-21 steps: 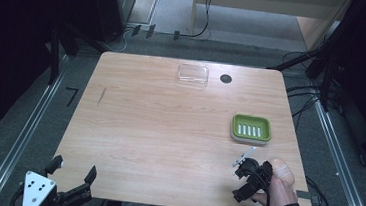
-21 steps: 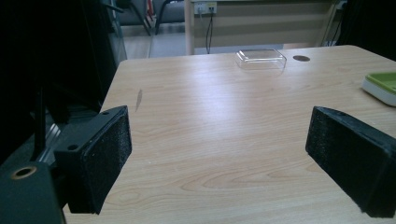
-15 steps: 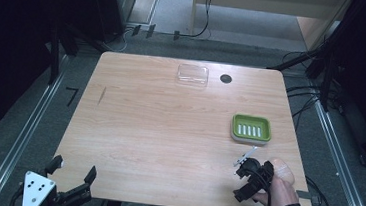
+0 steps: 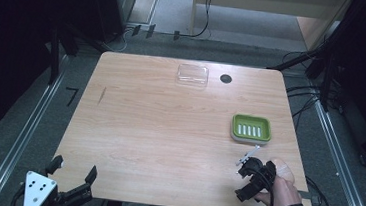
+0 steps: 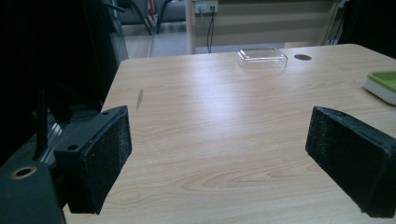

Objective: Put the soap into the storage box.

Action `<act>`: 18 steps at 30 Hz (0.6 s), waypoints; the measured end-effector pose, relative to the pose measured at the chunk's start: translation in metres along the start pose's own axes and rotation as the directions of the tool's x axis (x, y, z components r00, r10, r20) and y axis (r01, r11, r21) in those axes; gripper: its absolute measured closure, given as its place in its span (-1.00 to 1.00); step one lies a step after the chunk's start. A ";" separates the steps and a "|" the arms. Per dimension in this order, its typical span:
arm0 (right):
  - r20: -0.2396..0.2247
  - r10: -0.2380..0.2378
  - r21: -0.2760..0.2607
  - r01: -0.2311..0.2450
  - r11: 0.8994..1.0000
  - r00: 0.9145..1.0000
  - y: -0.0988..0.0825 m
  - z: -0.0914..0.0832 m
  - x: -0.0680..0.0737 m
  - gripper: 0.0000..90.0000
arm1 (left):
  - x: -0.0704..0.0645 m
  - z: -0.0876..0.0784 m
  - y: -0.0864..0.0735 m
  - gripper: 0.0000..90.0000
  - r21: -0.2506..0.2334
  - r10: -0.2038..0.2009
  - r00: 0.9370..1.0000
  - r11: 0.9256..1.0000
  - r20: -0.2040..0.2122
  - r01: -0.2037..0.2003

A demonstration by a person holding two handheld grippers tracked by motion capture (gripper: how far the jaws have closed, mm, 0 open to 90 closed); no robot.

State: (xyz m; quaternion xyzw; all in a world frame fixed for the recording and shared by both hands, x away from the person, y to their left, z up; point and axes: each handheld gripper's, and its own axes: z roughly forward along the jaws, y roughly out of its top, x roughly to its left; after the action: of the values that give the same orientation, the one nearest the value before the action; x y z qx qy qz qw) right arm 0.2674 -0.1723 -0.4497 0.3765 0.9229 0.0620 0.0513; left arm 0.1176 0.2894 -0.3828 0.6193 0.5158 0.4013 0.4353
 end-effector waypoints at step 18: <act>0.040 0.054 -0.040 -0.052 0.998 0.998 -0.003 -0.024 -0.021 -0.88 | 0.004 -0.002 -0.002 -0.84 -0.001 -0.014 1.000 1.000 -0.009 0.014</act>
State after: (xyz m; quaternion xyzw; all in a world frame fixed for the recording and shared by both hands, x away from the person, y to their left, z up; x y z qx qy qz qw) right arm 0.2766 -0.1912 -0.4257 0.4011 0.9099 0.0736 0.0760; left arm 0.1153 0.2934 -0.3836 0.6137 0.5219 0.4014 0.4358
